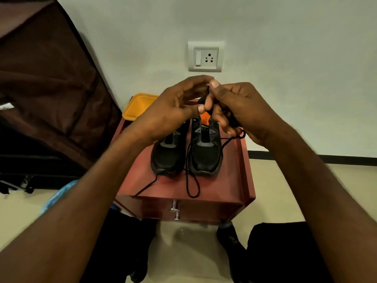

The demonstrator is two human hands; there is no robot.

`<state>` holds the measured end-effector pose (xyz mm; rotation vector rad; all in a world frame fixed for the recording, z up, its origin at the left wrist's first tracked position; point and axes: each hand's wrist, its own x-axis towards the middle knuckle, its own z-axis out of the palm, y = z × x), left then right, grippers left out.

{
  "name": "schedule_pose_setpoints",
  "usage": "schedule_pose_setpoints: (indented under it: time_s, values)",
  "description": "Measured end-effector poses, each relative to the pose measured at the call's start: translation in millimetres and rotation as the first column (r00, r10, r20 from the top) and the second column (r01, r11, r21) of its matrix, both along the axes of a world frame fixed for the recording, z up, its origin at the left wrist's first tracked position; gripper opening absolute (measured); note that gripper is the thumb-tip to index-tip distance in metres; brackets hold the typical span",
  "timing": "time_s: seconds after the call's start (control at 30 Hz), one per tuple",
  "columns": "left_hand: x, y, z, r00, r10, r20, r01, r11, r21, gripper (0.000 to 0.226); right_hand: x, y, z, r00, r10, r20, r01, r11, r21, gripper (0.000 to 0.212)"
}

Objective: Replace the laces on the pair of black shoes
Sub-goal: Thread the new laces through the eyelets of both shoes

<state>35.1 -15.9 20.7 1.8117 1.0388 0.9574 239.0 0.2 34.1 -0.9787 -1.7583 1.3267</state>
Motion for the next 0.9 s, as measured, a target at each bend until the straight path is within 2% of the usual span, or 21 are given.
schedule_pose_setpoints:
  time_s: [0.07,0.1,0.17,0.23,0.27,0.3,0.33,0.37,0.4,0.43,0.47,0.53,0.57,0.63,0.67,0.73,0.77,0.83,0.9]
  values:
    - [7,2,-1,0.998,0.008,0.063,-0.007,1.0,-0.004,0.026,2,0,-2,1.0,0.009,-0.028,-0.011,0.998,-0.055,0.048]
    - [8,3,-3,0.996,0.066,0.052,-0.067,0.998,0.007,0.016,4,0,-1,0.999,0.014,-0.03,-0.016,0.997,-0.078,0.048]
    - [3,11,-14,0.97,0.243,0.029,-0.244,0.969,0.026,0.015,9,1,0,1.0,-0.016,0.02,0.018,0.995,-0.098,0.047]
    - [-6,20,-26,0.908,0.414,-0.059,-0.415,0.91,-0.006,0.02,18,5,-3,0.974,-0.225,0.017,0.225,0.964,-0.145,0.046]
    - [-12,24,-33,0.863,0.481,-0.153,-0.487,0.874,0.002,0.024,23,9,-5,0.915,-0.402,-0.019,0.392,0.9,-0.189,0.044]
    - [-17,27,-40,0.814,0.521,-0.258,-0.532,0.846,0.033,0.027,30,13,-9,0.813,-0.582,-0.012,0.572,0.802,-0.17,0.042]
    - [-21,29,-45,0.77,0.536,-0.345,-0.548,0.834,0.072,0.027,38,17,-14,0.678,-0.732,0.067,0.735,0.678,-0.032,0.037]
    - [-22,29,-48,0.752,0.532,-0.39,-0.539,0.836,0.102,0.022,45,21,-21,0.525,-0.827,0.199,0.807,0.558,0.191,0.028]
    - [-20,28,-49,0.768,0.508,-0.392,-0.503,0.856,0.124,0.016,49,21,-27,0.407,-0.85,0.334,0.769,0.517,0.377,0.023]
    - [-15,26,-48,0.805,0.468,-0.365,-0.445,0.883,0.151,0.01,48,20,-32,0.37,-0.831,0.415,0.683,0.546,0.485,0.027]
    - [-8,24,-48,0.839,0.426,-0.338,-0.382,0.904,0.189,0.011,44,19,-39,0.42,-0.786,0.452,0.599,0.615,0.513,0.032]
    - [11,19,-50,0.897,0.331,-0.292,-0.257,0.929,0.266,0.015,29,20,-48,0.638,-0.636,0.434,0.456,0.766,0.452,0.023]
    - [21,17,-52,0.924,0.266,-0.274,-0.185,0.939,0.289,0.015,20,20,-51,0.726,-0.525,0.444,0.393,0.847,0.359,0.016]
    - [36,14,-56,0.957,0.083,-0.279,-0.008,0.965,0.261,0.012,8,26,-59,0.806,-0.363,0.468,0.337,0.931,0.142,0.025]
    - [40,14,-57,0.952,-0.001,-0.305,0.07,0.974,0.216,0.013,7,29,-63,0.813,-0.331,0.48,0.338,0.938,0.075,0.032]
    - [37,16,-59,0.935,-0.067,-0.349,0.124,0.982,0.146,0.02,12,34,-73,0.774,-0.361,0.521,0.376,0.923,0.082,0.036]
    - [32,19,-61,0.937,-0.024,-0.348,0.078,0.987,0.143,0.027,17,37,-80,0.742,-0.39,0.546,0.4,0.91,0.106,0.034]
    - [20,27,-70,0.913,0.184,-0.363,-0.12,0.974,0.193,0.034,24,40,-94,0.716,-0.382,0.584,0.42,0.904,0.076,0.03]
    - [9,37,-85,0.783,0.396,-0.48,-0.306,0.916,0.258,0.022,22,40,-104,0.699,-0.306,0.647,0.37,0.928,0.039,0.033]
